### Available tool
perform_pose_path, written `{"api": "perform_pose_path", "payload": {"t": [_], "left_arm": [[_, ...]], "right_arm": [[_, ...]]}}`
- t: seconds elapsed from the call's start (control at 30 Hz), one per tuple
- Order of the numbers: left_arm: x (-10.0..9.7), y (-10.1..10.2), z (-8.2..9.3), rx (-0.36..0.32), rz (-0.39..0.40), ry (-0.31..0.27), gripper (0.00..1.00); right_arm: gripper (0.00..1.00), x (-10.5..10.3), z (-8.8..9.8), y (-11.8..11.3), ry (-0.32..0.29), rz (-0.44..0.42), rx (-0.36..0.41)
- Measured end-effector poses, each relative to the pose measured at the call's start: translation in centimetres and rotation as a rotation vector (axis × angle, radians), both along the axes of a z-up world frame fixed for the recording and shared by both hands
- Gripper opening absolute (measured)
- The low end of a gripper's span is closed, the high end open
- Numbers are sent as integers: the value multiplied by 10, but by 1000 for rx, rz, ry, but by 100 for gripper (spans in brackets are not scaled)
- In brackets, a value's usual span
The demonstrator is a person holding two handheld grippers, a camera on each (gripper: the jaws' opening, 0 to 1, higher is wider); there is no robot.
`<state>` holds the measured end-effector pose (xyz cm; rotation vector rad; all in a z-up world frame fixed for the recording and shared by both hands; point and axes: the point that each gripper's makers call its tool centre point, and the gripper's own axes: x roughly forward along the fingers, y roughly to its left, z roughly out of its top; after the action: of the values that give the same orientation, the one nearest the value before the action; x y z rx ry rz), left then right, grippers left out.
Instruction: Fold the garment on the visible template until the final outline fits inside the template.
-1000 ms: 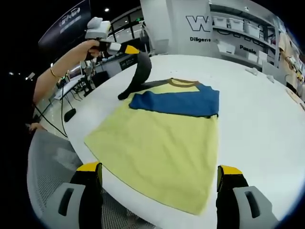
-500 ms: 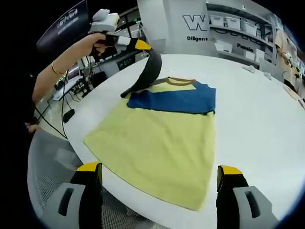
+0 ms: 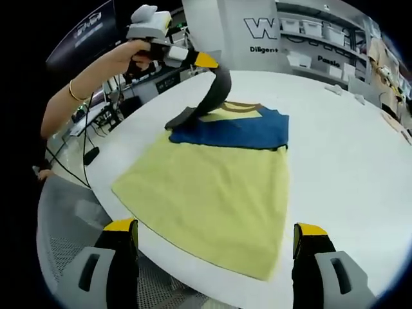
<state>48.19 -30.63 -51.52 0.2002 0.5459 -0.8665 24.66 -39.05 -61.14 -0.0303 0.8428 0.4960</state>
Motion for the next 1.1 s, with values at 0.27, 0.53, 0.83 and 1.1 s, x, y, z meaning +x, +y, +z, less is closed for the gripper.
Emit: {"api": "perform_pose_path", "payload": {"t": [0.27,0.53,0.83,1.1], "left_arm": [[-8,-23,1,-18,-38,-15,0],[-23,-44,-11,-12,-98,-24,0],[-36,-60,-47,43,-130,-12,0],[-38,-68,-75,57,-111,23,0]], "right_arm": [[99,-3,-2,-2,3,-7,1],[99,-6,-4,-6,8,-9,-3],[99,-8,-8,-12,14,-20,-9],[99,-9,-12,-13,20,-20,-8]]}}
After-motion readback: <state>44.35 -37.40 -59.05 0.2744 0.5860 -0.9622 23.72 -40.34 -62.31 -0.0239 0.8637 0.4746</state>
